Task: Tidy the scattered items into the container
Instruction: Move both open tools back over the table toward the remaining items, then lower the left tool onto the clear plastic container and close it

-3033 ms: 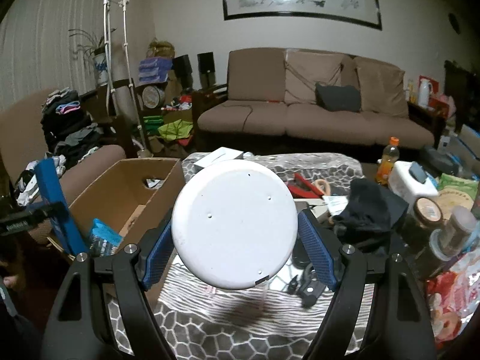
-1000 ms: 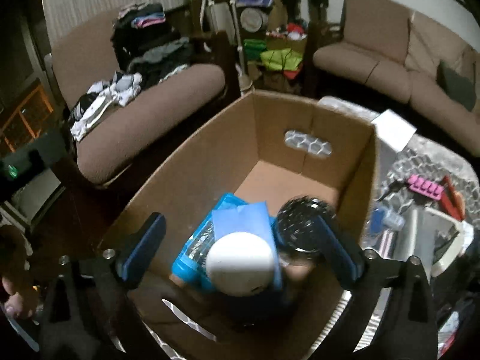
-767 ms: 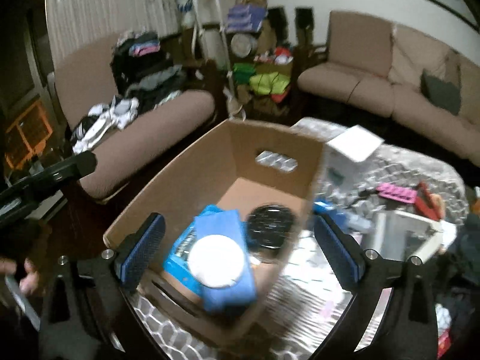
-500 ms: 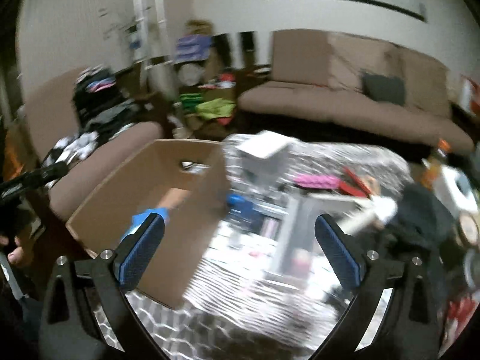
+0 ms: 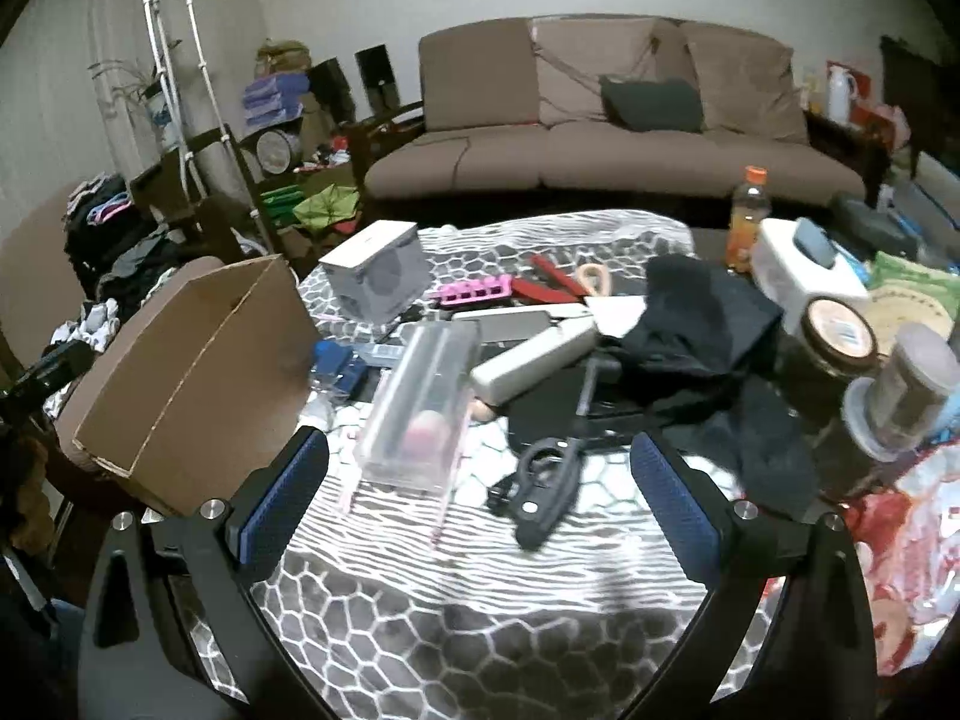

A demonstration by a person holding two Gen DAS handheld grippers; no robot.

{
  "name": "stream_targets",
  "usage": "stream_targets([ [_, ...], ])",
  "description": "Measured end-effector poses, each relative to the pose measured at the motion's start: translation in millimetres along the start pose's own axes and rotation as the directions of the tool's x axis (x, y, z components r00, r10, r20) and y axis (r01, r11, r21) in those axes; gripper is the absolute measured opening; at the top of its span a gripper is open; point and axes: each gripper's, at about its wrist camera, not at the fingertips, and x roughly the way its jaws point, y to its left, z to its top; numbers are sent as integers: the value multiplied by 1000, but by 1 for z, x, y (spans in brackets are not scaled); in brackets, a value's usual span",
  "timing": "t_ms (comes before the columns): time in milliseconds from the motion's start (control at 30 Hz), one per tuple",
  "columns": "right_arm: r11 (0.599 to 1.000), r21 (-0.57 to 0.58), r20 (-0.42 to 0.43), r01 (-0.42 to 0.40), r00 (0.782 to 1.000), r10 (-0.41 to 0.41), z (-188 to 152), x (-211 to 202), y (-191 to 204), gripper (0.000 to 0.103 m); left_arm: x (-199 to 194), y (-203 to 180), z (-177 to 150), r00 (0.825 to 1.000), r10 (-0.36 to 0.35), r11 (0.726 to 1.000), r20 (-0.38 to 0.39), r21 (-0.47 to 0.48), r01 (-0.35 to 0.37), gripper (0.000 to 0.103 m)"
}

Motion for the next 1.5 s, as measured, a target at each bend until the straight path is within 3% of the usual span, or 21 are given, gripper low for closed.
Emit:
stream_targets([
  [133, 999, 24, 15, 21, 1000, -22, -4, -16, -23, 101, 10, -38, -3, 998, -55, 997, 6, 54, 54, 103],
  [200, 999, 44, 20, 26, 999, -27, -6, -23, -34, 101, 15, -65, -8, 998, -66, 989, 13, 134, 64, 103],
  [367, 996, 88, 26, 19, 999, -22, -12, -35, -57, 101, 31, -114, -31, 1000, -20, 952, -10, 305, 22, 103],
  [500, 996, 94, 32, 8, 999, -11, -14, -40, -63, 101, 43, -129, -40, 987, -156, 952, -44, 260, 162, 103],
  [567, 996, 91, 33, 7, 999, -10, -14, -41, -63, 101, 56, -134, -43, 984, -167, 956, -58, 235, 176, 103],
  [667, 994, 113, 17, 9, 1000, -11, -14, -38, -65, 101, 96, -132, -44, 987, -80, 981, -137, 166, 102, 103],
  [800, 992, 126, 6, 6, 1000, -6, -14, -35, -66, 101, 145, -123, -46, 977, 31, 994, -212, 110, -8, 103],
  [1000, 994, 100, -13, 30, 999, -29, -17, -31, -63, 101, 201, -126, -47, 958, 89, 986, -274, 157, -46, 103],
  [1167, 993, 112, -28, 32, 999, -30, -16, -26, -67, 101, 238, -119, -49, 924, 86, 995, -372, 87, -57, 102],
  [1233, 994, 108, -37, 28, 999, -25, -15, -23, -66, 101, 244, -113, -51, 919, 56, 998, -391, 36, -46, 81],
  [1367, 996, 86, -45, 23, 999, -20, -13, -21, -61, 101, 250, -112, -55, 902, 57, 998, -428, 50, -40, 78],
  [1500, 996, 87, -41, 4, 999, 0, -12, -22, -55, 101, 263, -114, -65, 845, 58, 995, -532, 96, -8, 85],
])
